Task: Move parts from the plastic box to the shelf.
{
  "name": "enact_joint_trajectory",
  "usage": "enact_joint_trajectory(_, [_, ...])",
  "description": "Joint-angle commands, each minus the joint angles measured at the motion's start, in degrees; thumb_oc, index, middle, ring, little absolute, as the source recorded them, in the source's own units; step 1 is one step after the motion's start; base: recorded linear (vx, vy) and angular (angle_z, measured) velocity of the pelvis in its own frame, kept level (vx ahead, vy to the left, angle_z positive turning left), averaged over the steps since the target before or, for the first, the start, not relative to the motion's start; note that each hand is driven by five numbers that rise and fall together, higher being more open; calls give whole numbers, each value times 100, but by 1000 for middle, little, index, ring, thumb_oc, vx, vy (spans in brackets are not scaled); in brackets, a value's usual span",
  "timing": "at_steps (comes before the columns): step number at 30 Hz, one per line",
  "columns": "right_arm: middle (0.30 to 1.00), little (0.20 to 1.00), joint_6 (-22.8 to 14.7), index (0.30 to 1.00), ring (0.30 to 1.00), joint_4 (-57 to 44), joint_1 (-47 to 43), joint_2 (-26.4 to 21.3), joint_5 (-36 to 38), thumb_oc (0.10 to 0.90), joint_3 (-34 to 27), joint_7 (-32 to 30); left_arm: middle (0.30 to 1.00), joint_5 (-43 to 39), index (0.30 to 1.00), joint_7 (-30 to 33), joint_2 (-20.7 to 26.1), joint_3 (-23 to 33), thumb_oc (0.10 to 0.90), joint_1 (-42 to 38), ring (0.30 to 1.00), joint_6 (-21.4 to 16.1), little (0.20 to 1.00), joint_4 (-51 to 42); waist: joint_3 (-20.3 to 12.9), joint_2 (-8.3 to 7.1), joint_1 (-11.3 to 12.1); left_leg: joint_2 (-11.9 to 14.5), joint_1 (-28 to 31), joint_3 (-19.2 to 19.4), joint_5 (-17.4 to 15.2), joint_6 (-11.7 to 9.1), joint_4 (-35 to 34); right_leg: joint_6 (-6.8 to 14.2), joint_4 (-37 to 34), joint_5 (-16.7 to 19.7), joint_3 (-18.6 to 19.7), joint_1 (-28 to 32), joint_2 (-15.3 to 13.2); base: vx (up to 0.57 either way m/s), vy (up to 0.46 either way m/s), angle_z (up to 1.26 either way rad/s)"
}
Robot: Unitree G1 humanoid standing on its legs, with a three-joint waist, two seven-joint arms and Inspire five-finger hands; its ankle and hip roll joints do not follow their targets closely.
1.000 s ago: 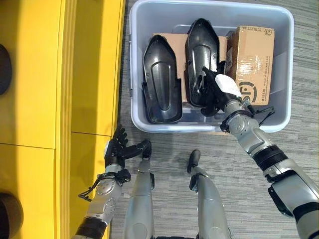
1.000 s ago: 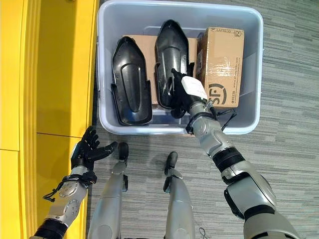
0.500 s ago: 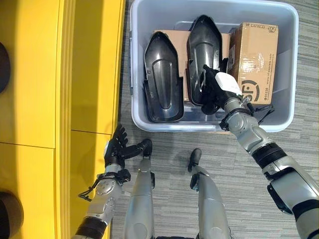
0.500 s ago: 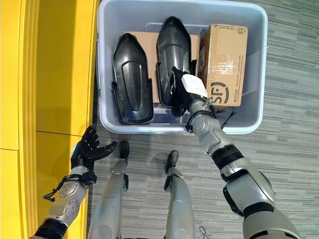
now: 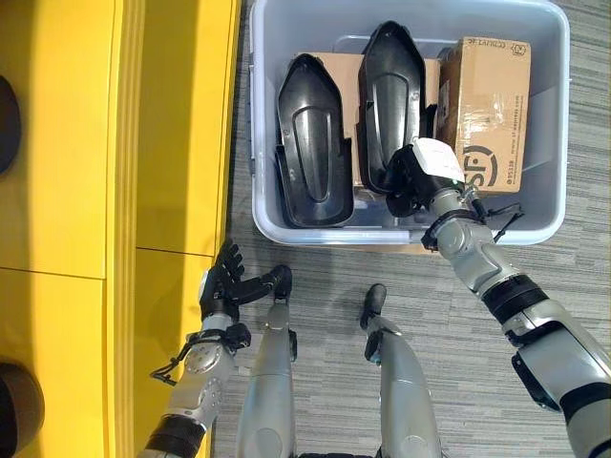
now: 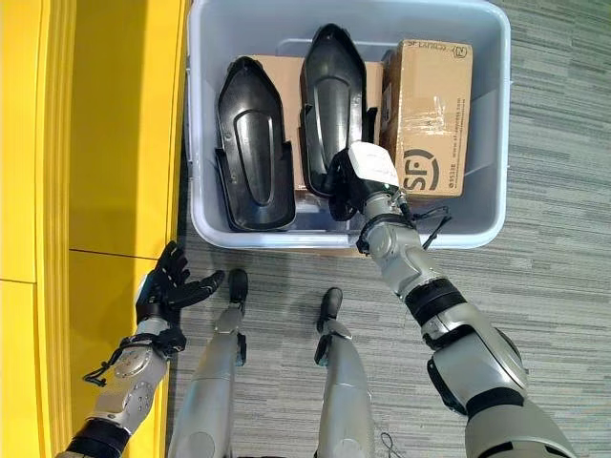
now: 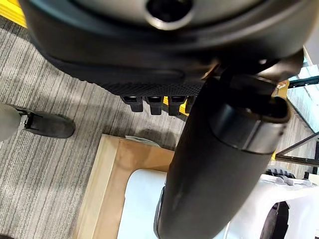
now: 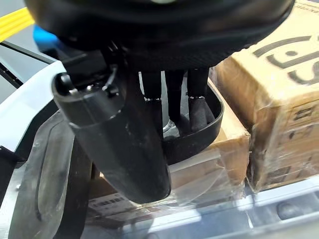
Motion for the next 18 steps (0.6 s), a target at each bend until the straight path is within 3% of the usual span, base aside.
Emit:
enact_joint_trajectory(1, [300, 300, -196, 300, 300, -272, -371, -177, 148, 400, -36, -6, 1000, 39, 1000, -5, 161, -69, 900, 15, 1000, -433, 1000, -620, -69, 3, 41, 333, 378, 42, -751, -109, 576, 557, -797, 743, 259, 817, -547, 0, 0, 0])
enact_joint_trajectory(10, [300, 300, -262, 300, 300, -671, -154, -196, 221, 400, -99, 96, 1000, 28, 1000, -75, 192, -71, 900, -8, 1000, -399, 1000, -538, -93, -64, 78, 348, 897, 52, -766, -120, 451, 577, -860, 734, 230, 1289, -557, 0, 0, 0])
enact_joint_trajectory(18, [300, 300, -494, 300, 300, -1405, 427, -304, 454, 400, -302, 339, 1000, 82, 1000, -300, 217, 69, 900, 222, 1000, -310, 1000, -422, -644, -148, 89, 444, 1712, 66, -619, -152, -84, 613, -1298, 778, 98, 2053, -558, 53, -21, -4])
